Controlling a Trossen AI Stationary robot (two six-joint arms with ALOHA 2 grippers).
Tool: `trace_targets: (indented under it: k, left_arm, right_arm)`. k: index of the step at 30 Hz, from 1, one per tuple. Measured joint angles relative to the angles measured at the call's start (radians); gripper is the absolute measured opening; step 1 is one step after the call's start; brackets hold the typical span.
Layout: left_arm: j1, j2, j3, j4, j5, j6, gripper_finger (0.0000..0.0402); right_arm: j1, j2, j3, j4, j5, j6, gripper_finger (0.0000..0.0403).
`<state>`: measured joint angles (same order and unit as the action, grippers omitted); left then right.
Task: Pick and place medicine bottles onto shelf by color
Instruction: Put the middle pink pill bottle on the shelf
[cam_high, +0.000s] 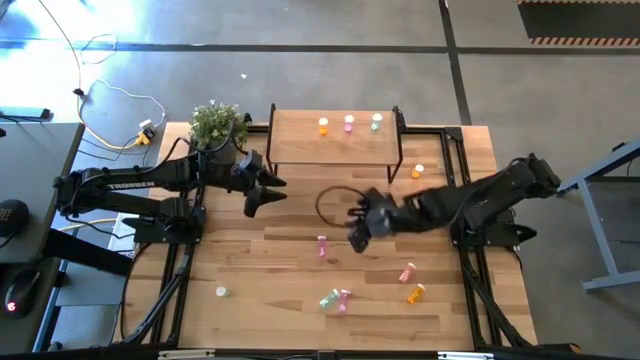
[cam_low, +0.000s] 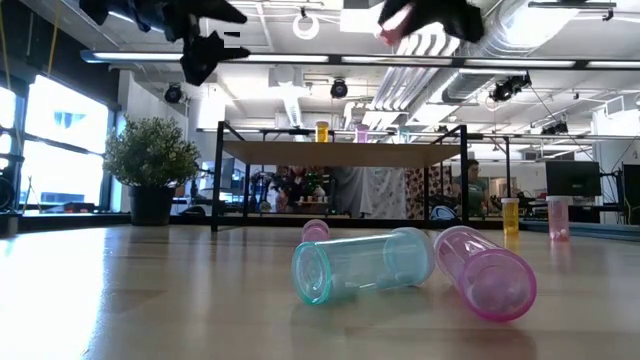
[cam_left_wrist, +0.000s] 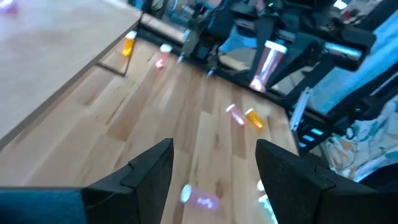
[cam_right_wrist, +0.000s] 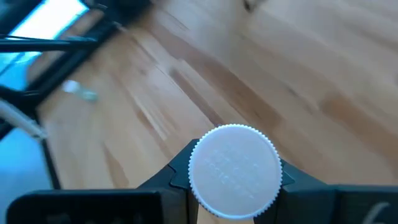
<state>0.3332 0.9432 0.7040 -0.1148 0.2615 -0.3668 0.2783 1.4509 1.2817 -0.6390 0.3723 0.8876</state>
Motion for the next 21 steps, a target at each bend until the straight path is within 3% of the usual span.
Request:
trace_targets:
  k: [6,11,21]
  left_arm:
    - [-0.036,0.0,0.0,0.093,-0.001,-0.023,0.0217]
    - [-0.047,0.001,0.0,0.135,-0.007,-0.042,0.0217]
    - [-0.056,0.001,0.0,0.152,-0.015,-0.121,0.0217]
  right_arm:
    - [-0.13,0.0,0.086,0.078,-0.142,-0.271,0.0083]
    - [-0.237,0.0,0.114,0.167,-0.33,-0.45,0.0083]
    - [-0.345,0.068,0.114,0.293,-0.6,-0.53,0.0083]
